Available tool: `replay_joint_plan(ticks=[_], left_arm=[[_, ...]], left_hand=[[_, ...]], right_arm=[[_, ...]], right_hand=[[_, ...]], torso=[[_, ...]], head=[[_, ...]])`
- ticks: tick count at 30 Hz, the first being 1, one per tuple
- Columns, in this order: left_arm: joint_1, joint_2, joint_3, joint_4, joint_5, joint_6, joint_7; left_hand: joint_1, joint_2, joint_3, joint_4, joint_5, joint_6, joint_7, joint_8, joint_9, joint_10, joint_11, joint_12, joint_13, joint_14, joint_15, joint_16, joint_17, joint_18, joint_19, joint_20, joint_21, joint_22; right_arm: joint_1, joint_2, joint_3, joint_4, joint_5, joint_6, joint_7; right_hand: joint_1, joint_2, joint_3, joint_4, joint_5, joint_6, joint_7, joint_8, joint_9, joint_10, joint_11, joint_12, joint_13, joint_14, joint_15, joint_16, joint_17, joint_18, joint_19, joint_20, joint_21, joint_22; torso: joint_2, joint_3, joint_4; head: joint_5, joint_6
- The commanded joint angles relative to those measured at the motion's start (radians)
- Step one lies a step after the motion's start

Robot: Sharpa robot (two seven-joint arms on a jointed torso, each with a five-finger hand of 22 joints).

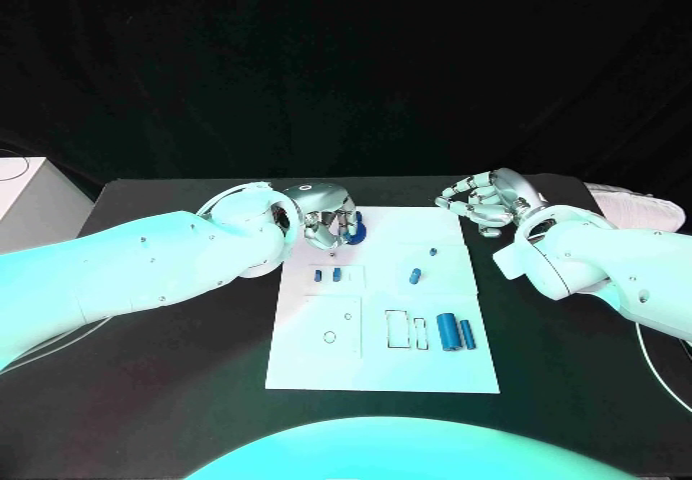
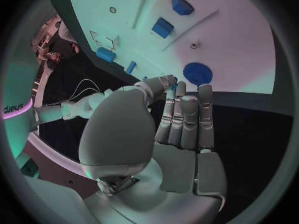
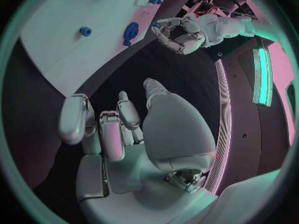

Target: Assemble the parts on the task board

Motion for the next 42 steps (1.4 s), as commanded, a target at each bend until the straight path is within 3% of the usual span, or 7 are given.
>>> replay_joint_plan(ticks=[1,7,15,24,42], left_arm=[[0.0,-0.019,0.003,0.009,0.044,0.07,-0.004],[-0.004,-0.039,0.003,0.005,0.05,0.093,-0.021],[-0.016,-0.042,0.001,-0.008,0.034,0.1,-0.038],[-0.02,-0.042,0.0,-0.028,0.027,0.112,-0.043],[-0.023,-0.025,-0.006,-0.045,0.036,0.103,-0.043]], left_hand=[[-0.022,-0.003,0.0,0.003,0.005,0.01,0.001,-0.008,0.002,0.008,0.0,-0.012,0.0,0.003,-0.002,0.003,-0.004,0.011,-0.008,0.0,0.001,-0.001],[-0.032,-0.005,-0.002,0.007,0.004,0.013,0.0,-0.011,0.005,0.014,-0.001,-0.024,0.001,0.001,-0.002,0.004,-0.007,0.011,-0.01,0.001,-0.003,-0.003],[-0.034,-0.004,-0.001,0.008,0.004,0.017,0.0,-0.012,0.007,0.014,0.001,-0.031,0.001,0.001,-0.002,0.004,-0.008,0.011,-0.011,0.001,-0.005,-0.004],[-0.033,-0.005,-0.001,0.007,0.003,0.018,0.0,-0.013,0.008,0.015,0.001,-0.033,0.001,0.0,-0.002,0.004,-0.011,0.012,-0.01,0.002,-0.006,-0.005],[-0.033,-0.006,-0.002,0.006,0.003,0.017,0.001,-0.015,0.008,0.015,0.001,-0.037,0.001,0.0,-0.001,0.004,-0.011,0.012,-0.01,0.002,-0.006,-0.006]], right_arm=[[0.0,-0.002,0.0,0.001,-0.007,0.005,0.003],[-0.001,-0.001,0.0,-0.002,-0.007,0.006,0.003],[-0.003,0.0,0.0,-0.003,-0.008,0.006,0.004],[-0.004,-0.001,0.0,-0.004,-0.007,0.009,0.009],[-0.004,0.001,0.0,-0.005,-0.006,0.011,0.016]], right_hand=[[0.004,0.002,0.004,0.0,0.006,-0.001,-0.002,0.003,0.0,0.006,-0.001,0.005,0.001,0.063,0.004,-0.001,0.143,0.014,-0.003,0.0,0.002,0.053],[0.004,0.002,0.004,0.0,0.006,-0.001,-0.002,0.003,0.0,0.006,-0.001,0.005,0.001,0.063,0.004,-0.001,0.143,0.014,-0.003,0.0,0.002,0.053],[0.002,0.003,0.003,0.0,0.006,0.001,-0.002,0.005,0.001,0.006,-0.002,0.004,-0.001,0.062,0.004,-0.001,0.142,0.015,-0.004,0.0,-0.001,0.052],[0.001,0.002,0.003,0.0,0.006,0.0,-0.003,0.006,0.001,0.004,-0.002,0.002,-0.004,0.062,0.004,-0.003,0.14,0.015,-0.004,0.0,-0.003,0.051],[-0.007,-0.003,-0.002,0.001,0.007,0.0,-0.003,0.007,0.001,0.0,-0.003,-0.005,-0.012,0.054,0.003,-0.017,0.115,0.021,-0.015,-0.001,-0.03,0.037]], torso=[[0.0,-0.0003,0.0001],[0.0,-0.0016,0.0029],[0.001,-0.0032,-0.0011],[0.001,-0.0008,-0.0006],[0.001,-0.0022,-0.0001]], head=[[0.0,0.0],[0.001,0.001],[0.003,-0.001],[-0.003,-0.005],[0.0,-0.005]])
